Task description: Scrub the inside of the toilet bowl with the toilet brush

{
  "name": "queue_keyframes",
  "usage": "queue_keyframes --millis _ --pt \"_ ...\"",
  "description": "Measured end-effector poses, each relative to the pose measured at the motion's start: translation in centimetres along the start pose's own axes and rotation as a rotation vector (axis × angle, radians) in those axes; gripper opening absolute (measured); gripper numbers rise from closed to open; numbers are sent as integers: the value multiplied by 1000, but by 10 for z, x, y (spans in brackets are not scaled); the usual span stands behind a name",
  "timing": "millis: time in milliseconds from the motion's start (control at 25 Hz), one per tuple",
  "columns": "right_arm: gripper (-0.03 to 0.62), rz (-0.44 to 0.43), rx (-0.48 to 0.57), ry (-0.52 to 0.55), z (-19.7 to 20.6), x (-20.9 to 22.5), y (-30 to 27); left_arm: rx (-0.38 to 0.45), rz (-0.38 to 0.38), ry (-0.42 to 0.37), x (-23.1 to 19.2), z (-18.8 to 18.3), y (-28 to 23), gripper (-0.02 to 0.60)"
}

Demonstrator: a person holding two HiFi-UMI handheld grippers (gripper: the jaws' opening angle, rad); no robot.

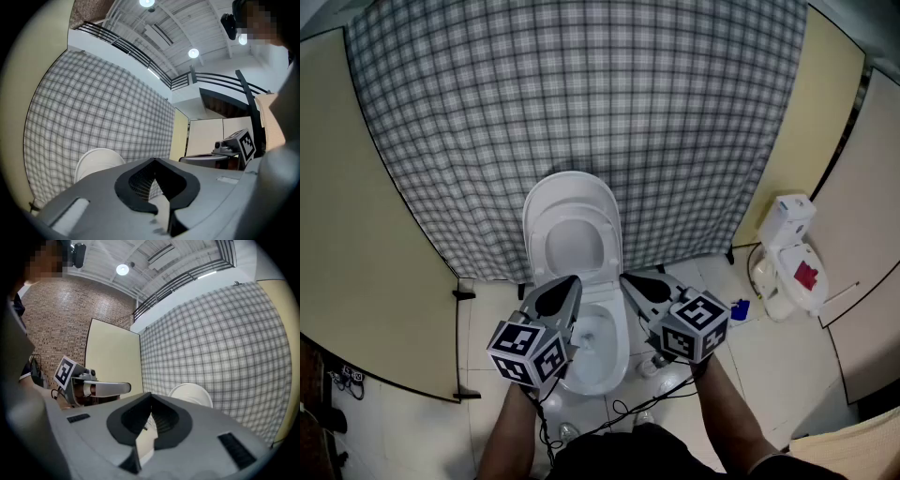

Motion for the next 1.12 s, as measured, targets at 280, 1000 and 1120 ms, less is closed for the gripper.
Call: queue_keyframes --millis 280,1000,1120 --pt "14 38 -43 -61 32 22 -10 -53 2 19 -14 26 -20 8" --pt "60 286 -339 -222 240 85 34 -317 65 195 0 224 -60 8" --pt "163 340 -403 -241 300 98 49 -346 103 231 11 270 -70 8"
Point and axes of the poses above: the fingertips, and each gripper's own axes: y backward along the fingers, x to its right, z out of its underside, the point moved 9 cm from there along y, backward along the fingers, and after that the axes turned 1 degree about z, right-handed, at the moved point
